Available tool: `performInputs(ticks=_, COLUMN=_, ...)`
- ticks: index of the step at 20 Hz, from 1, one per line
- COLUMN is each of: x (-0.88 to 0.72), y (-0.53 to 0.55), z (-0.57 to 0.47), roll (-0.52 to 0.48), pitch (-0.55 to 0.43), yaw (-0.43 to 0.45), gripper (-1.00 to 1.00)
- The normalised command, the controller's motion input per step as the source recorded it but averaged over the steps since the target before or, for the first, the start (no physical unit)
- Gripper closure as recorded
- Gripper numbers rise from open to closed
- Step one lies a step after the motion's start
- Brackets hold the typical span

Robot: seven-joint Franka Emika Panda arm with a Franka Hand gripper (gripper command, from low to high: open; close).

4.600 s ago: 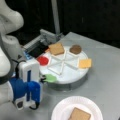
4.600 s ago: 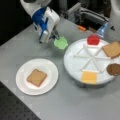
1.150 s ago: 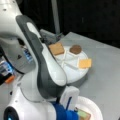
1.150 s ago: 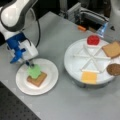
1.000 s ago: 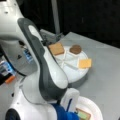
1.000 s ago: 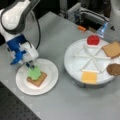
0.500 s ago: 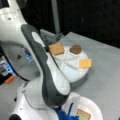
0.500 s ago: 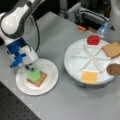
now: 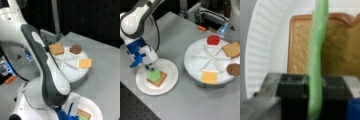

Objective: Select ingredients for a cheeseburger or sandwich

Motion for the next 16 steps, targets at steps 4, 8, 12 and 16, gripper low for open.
performInputs(ticks=4, x=0.19, y=-0.12, z=0.01, roll=-0.022, pitch=0.034, yaw=0.337, gripper=-1.00)
performInputs(ticks=8, x=0.20, y=-0.13, z=0.01, roll=-0.051, pitch=0.035, yaw=0.340, gripper=-1.00)
performInputs(ticks=12, x=0.22, y=-0.15, z=0.01, roll=-0.048, pitch=0.028, yaw=0.338, gripper=-1.00)
performInputs(ticks=16, x=0.23, y=-0.16, z=0.03, roll=-0.051, pitch=0.033, yaw=0.336, gripper=-1.00)
